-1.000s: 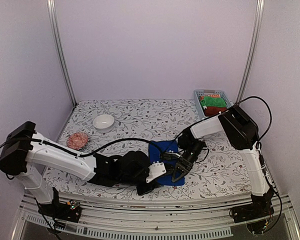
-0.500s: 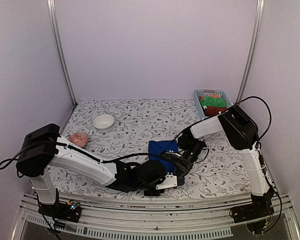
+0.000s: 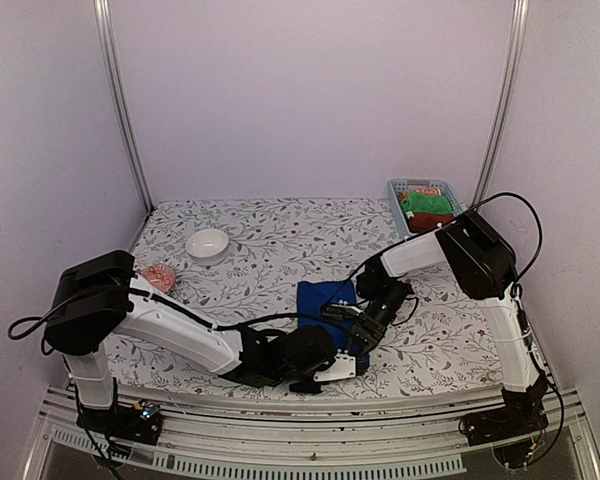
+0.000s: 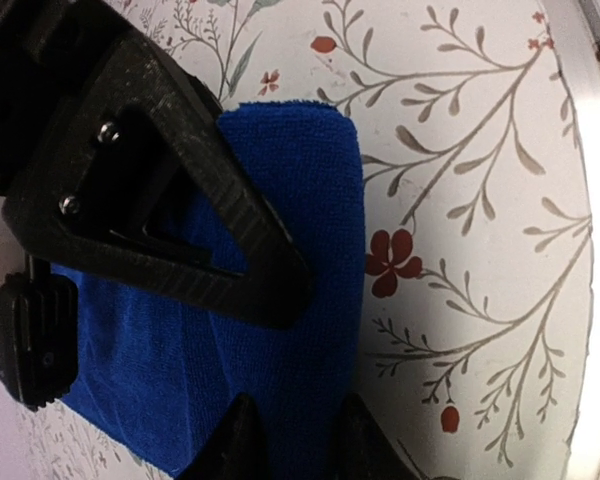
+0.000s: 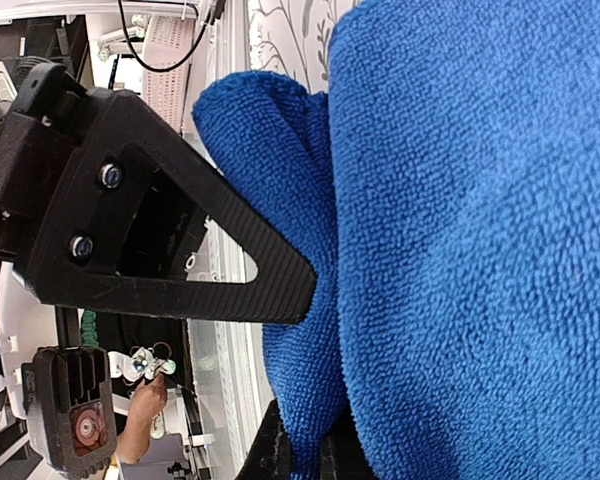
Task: Roll the towels
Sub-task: Roll the towel at the center of the board.
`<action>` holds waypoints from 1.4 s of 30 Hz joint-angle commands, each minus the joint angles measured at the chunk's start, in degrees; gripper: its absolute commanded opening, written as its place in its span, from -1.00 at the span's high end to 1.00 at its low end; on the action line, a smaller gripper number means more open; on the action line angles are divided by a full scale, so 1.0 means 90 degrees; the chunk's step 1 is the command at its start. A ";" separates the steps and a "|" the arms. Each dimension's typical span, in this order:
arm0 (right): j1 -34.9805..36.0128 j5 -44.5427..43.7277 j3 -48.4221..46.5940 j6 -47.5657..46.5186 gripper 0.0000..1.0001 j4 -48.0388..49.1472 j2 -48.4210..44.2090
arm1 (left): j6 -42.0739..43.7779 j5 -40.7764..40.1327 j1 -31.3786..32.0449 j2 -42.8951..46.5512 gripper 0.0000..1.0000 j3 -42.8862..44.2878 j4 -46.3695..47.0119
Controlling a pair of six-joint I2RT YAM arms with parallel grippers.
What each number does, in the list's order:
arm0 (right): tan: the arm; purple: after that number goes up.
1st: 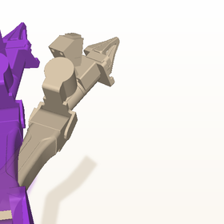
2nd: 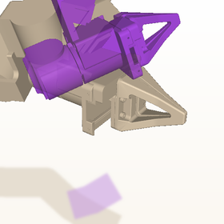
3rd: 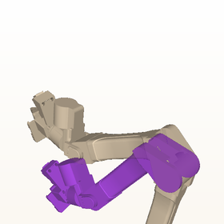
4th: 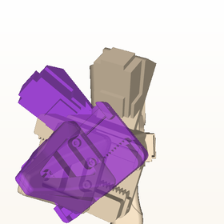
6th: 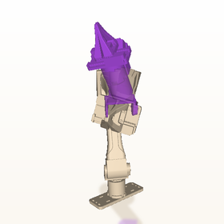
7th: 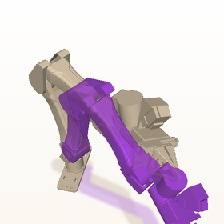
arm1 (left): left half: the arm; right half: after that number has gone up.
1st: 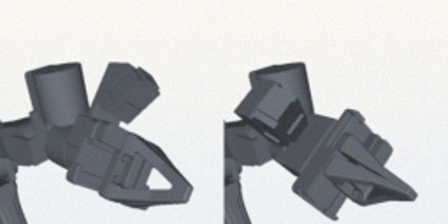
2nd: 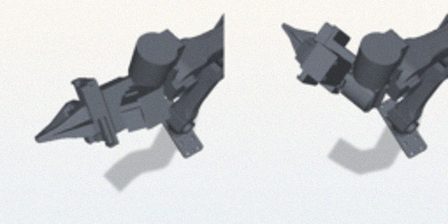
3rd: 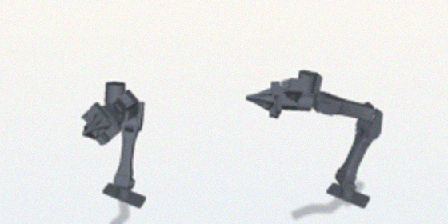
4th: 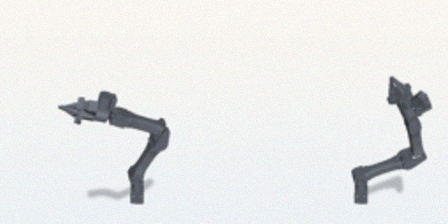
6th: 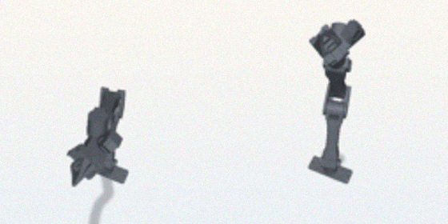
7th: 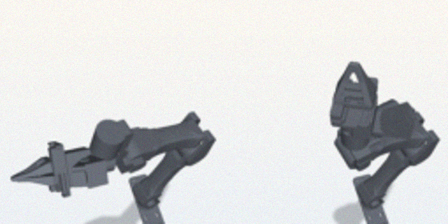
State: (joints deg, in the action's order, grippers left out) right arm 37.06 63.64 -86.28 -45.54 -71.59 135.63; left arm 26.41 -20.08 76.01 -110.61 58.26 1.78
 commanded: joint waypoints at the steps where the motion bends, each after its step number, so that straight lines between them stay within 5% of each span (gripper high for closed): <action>1: -0.0082 -0.0116 -0.0006 -0.0185 0.89 -0.0098 0.0158 | -0.0188 0.0322 0.0019 -0.0165 0.51 0.0005 -0.0550; 9: -0.0660 -0.0441 0.0240 -0.0366 0.32 -0.0166 -0.1628 | -0.0918 0.1222 -0.0076 -0.0167 0.87 0.0514 -0.1742; 20: -0.1170 -0.2583 0.2940 0.0857 0.35 0.3549 -0.5762 | -0.2985 0.5203 -0.1262 -0.1042 0.87 0.1798 -0.3208; 25: -0.0382 -0.3479 0.4016 0.0232 0.23 0.4043 -0.6951 | -0.3991 0.6728 -0.1935 -0.1604 0.82 0.2197 -0.3038; 34: 0.1762 -0.5975 0.4528 0.0152 0.07 0.5468 -0.6344 | -0.5358 0.7857 -0.2498 -0.1811 0.83 0.1817 -0.1985; 42: 0.2296 -0.6316 0.4285 0.0172 -0.03 0.6275 -0.5001 | -0.5836 0.8006 -0.2670 -0.1642 0.85 0.1371 -0.1359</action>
State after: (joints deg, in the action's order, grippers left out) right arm 55.96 10.70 -46.24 -43.70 -20.86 87.09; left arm -22.37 53.12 52.71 -124.51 73.36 -9.19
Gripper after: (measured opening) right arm 0.510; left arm 0.095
